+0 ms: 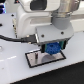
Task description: Insert the blue gear onto the right peg, followed by the red gear
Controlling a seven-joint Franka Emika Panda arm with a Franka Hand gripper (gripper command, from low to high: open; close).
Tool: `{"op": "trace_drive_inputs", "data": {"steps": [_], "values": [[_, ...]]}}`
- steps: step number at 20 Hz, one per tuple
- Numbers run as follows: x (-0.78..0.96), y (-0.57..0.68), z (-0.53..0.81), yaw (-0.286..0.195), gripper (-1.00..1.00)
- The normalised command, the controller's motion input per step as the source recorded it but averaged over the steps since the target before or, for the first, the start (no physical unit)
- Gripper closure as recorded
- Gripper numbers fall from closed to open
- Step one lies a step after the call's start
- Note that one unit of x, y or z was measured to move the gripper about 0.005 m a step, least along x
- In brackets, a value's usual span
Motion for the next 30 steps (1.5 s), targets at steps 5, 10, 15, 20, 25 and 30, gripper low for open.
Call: {"op": "trace_drive_inputs", "data": {"steps": [5, 10, 15, 20, 25, 30], "values": [[0.32, 0.11, 0.24, 0.0, 1.0], [0.15, 0.02, 0.24, 0.0, 1.0], [0.21, 0.0, 0.09, 0.0, 1.0], [0.24, -0.04, -0.07, 0.0, 1.0], [0.23, -0.06, -0.11, 0.0, 1.0], [0.19, 0.0, -0.32, 0.0, 1.0]]}}
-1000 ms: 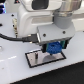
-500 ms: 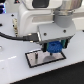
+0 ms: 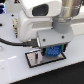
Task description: Insert the blue gear onto the right peg, followed by the red gear
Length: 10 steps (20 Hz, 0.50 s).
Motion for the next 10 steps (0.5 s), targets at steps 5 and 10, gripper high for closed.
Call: {"op": "trace_drive_inputs", "data": {"steps": [5, 10], "values": [[0.15, 0.0, -0.14, 0.0, 1.0], [0.01, 0.08, 0.06, 0.0, -1.0]]}}
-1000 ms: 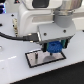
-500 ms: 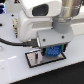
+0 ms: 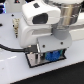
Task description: Insert the blue gear onto the right peg, followed by the red gear
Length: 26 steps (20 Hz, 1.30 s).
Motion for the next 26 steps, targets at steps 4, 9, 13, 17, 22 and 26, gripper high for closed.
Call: {"op": "trace_drive_inputs", "data": {"steps": [4, 9, 13, 17, 22, 26], "values": [[-0.05, 0.12, 0.24, 0.0, -1.0], [-0.18, 0.13, 0.43, 0.0, -1.0], [-0.41, 0.12, 0.34, 0.0, -1.0], [-0.56, 0.23, 0.24, 0.0, -1.0], [-0.69, 0.17, 0.07, 0.0, -1.0], [-0.8, 0.1, 0.0, 0.0, -1.0]]}}
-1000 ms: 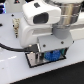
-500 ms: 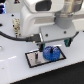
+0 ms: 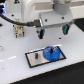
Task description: Insert the blue gear onto the right peg, followed by the red gear
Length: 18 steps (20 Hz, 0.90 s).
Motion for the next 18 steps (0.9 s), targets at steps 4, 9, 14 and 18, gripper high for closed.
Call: {"op": "trace_drive_inputs", "data": {"steps": [4, 9, 14, 18], "values": [[-0.73, 0.27, 0.02, 0.0, -1.0], [-0.61, 0.38, -0.02, 0.0, -1.0], [-0.55, 0.46, -0.02, 0.0, -1.0], [-0.46, 0.53, -0.02, 0.0, -1.0]]}}
